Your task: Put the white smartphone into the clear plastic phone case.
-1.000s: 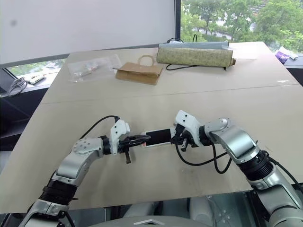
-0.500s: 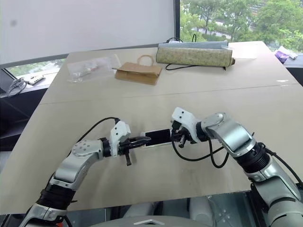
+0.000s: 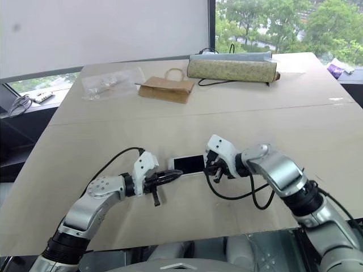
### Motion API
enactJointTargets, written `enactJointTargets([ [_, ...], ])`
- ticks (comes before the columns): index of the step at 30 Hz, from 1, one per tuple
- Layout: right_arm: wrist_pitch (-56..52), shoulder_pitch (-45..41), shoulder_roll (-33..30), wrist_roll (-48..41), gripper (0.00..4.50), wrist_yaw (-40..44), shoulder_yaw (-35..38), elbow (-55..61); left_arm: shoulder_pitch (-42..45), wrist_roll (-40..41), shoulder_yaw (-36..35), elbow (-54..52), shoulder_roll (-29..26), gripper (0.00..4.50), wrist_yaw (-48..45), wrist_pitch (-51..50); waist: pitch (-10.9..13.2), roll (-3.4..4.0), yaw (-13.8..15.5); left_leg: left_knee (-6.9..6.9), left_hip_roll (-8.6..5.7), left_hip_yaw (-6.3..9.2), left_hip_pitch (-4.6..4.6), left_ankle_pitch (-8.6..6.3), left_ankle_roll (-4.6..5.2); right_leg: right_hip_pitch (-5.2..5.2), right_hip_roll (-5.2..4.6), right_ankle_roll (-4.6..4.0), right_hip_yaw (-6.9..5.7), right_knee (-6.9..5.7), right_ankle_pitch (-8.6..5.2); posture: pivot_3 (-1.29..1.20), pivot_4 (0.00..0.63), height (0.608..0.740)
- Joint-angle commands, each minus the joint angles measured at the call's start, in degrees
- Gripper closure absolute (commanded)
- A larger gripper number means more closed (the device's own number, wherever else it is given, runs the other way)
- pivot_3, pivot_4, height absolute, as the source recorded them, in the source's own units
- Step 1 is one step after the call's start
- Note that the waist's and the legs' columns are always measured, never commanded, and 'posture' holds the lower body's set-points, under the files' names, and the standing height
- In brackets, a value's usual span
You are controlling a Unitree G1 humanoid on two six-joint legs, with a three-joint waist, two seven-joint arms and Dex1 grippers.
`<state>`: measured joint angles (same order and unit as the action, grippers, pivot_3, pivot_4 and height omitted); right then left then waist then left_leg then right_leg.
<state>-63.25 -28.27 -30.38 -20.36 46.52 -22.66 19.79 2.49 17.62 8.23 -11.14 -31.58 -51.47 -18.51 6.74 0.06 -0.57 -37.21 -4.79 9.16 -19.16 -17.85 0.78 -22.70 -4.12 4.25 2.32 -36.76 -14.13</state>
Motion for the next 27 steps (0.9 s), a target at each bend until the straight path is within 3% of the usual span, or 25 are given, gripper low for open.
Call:
enactJointTargets([
  [1, -1.1, 0.0, 0.2, -2.6, 4.41, -1.9, 5.1, 6.3, 0.2, -0.5, 0.1, 0.4, -0.1, 4.5, 0.7, -1.5, 0.1, 0.12, 0.0, -0.02, -0.01, 0.0, -0.22, 0.04, -0.06, -0.23, 0.0, -0.01, 0.0, -0.01, 0.02, 0.0, 0.15, 0.74],
  [4, -2.0, 0.3, 1.0, -3.2, 4.41, -4.5, 7.6, 7.7, 1.8, -0.5, -0.1, 1.9, 0.3, 4.5, 1.5, -2.3, 0.1, 0.09, 0.1, -0.1, 0.0, 0.05, -0.87, 0.18, -0.3, -0.88, -0.06, -0.04, -0.02, -0.09, 0.05, 0.0, 0.15, 0.74],
  [13, -0.6, -1.4, 4.8, 0.3, 4.41, -11.7, 5.7, 0.9, 4.3, -0.8, 0.6, 2.3, 0.3, 4.5, 1.8, -5.2, 0.4, 0.03, 0.0, -0.08, 0.0, -0.01, -1.01, 0.18, -0.3, -1.0, -0.13, -0.05, 0.01, -0.02, 0.04, 0.0, 0.15, 0.74],
  [27, -2.9, -3.4, 1.8, 2.2, 4.41, -8.4, -3.5, -6.6, 3.9, -0.5, 0.6, 0.2, 0.1, 4.5, 3.4, -7.3, 0.3, 0.01, -0.1, -0.09, 0.01, 0.0, -0.99, 0.18, -0.3, -0.99, -0.12, -0.05, 0.01, -0.02, 0.04, 0.0, 0.15, 0.74],
])
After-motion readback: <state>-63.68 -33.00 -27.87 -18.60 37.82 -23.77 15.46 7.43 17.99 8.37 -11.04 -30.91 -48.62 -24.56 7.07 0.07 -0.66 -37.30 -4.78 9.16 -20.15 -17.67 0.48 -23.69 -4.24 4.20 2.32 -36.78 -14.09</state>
